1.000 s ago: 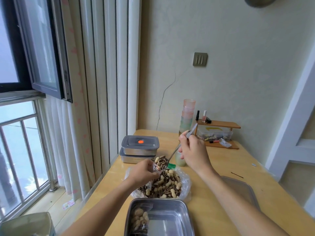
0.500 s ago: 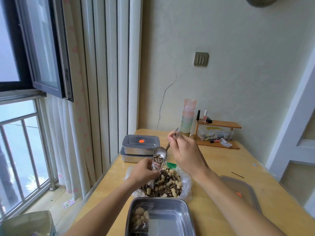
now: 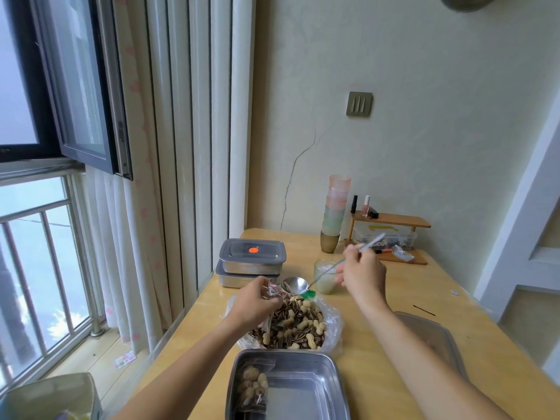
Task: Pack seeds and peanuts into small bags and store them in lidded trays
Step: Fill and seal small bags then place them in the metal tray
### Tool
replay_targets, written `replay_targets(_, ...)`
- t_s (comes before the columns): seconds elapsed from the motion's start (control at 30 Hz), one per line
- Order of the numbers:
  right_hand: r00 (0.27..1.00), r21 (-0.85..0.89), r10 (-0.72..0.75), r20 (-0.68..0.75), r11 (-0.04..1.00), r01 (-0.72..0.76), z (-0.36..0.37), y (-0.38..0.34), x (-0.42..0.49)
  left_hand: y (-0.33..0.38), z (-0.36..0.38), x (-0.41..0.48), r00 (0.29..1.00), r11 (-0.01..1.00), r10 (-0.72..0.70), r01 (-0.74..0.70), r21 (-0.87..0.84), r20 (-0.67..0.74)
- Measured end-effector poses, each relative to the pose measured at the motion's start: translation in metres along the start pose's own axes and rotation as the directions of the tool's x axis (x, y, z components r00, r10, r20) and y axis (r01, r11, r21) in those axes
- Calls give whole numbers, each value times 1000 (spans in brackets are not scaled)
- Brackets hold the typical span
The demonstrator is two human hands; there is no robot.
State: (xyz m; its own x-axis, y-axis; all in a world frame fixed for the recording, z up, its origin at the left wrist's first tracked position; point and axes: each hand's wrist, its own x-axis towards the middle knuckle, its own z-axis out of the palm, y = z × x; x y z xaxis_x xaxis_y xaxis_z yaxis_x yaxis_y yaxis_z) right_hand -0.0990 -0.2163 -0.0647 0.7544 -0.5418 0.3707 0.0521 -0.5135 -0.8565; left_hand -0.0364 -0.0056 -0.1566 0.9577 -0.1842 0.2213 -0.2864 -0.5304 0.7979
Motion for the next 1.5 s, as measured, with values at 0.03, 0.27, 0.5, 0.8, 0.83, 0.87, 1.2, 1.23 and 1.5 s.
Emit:
replay_targets(0.03, 996, 5, 87, 6, 996, -87, -1, 8, 3, 1, -2, 0, 1000, 1000, -1, 1, 7, -14)
replay_targets(0.27, 856, 163, 466, 226, 848, -505, 10, 60, -1, -1, -6, 2, 999, 998, 3, -6, 68, 35)
replay_targets(0.5, 778, 35, 515, 361, 826, -563, 12, 78, -11, 1, -3, -2, 996, 996, 89, -88, -14, 27)
replay_targets(0.8, 809, -201, 388, 442, 922, -332, 23, 67, -10, -3, -2, 0, 994, 958, 30, 1, -288, 101)
replay_targets(0.83, 829, -169, 309, 466, 951, -259, 27, 61, -10, -3, -1, 0, 994, 956, 28, 5, -294, 108)
replay_targets(0.87, 840, -118, 212, 500, 977, -177, 31, 54, -11, -3, 0, 0, 993, 954, 29, 6, -301, 112)
replay_targets(1.2, 783, -76, -115, 611, 976, 203, 59, 19, -13, -7, 8, 9, 991, 927, 121, -92, -364, 58)
replay_targets(1.23, 784, -77, -116, 610, 976, 205, 60, 18, -10, -9, 8, 10, 991, 927, 126, -101, -362, 47)
replay_targets(1.5, 676, 52, -200, 709, 971, 232, 61, 5, 14, -15, 4, 18, 983, 864, 169, -114, -491, 70)
